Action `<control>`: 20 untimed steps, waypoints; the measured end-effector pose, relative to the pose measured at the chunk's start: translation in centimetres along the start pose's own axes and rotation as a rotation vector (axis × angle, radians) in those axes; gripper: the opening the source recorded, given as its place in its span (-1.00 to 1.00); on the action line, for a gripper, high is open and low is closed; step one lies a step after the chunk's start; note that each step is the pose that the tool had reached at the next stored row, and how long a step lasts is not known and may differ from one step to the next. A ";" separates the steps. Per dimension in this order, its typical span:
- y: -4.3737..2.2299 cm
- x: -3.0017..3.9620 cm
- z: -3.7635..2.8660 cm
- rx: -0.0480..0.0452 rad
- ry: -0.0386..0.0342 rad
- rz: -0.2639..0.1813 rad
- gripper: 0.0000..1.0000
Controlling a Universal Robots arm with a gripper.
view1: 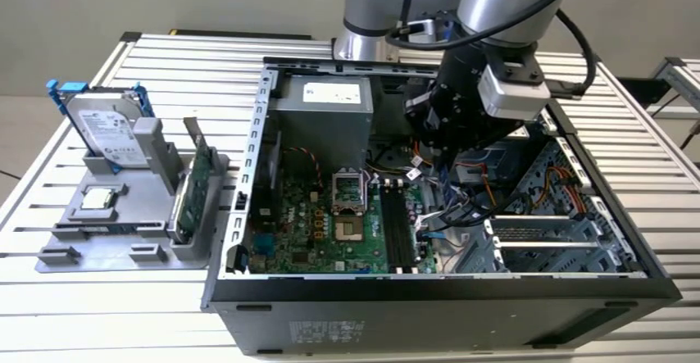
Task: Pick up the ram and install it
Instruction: 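Insert the ram into the slot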
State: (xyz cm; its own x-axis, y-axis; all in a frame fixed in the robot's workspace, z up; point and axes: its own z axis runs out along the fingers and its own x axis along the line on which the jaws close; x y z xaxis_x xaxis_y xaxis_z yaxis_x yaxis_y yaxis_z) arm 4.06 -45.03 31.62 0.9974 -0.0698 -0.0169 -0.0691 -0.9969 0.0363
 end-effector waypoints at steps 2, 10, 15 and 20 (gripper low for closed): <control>0.00 0.00 0.05 -0.0001 0.0000 0.000 -1.00; -0.01 0.00 0.12 0.0000 0.0000 0.000 -1.00; -0.01 0.00 0.20 0.0002 0.0000 0.000 -1.00; -0.01 0.00 0.33 -0.0001 0.0000 0.000 -1.00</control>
State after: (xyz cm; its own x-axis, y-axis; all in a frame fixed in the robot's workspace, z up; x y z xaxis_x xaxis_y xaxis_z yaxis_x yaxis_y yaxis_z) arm 4.06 -45.03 31.29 0.9974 -0.0698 -0.0169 -0.0691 -0.9969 0.0364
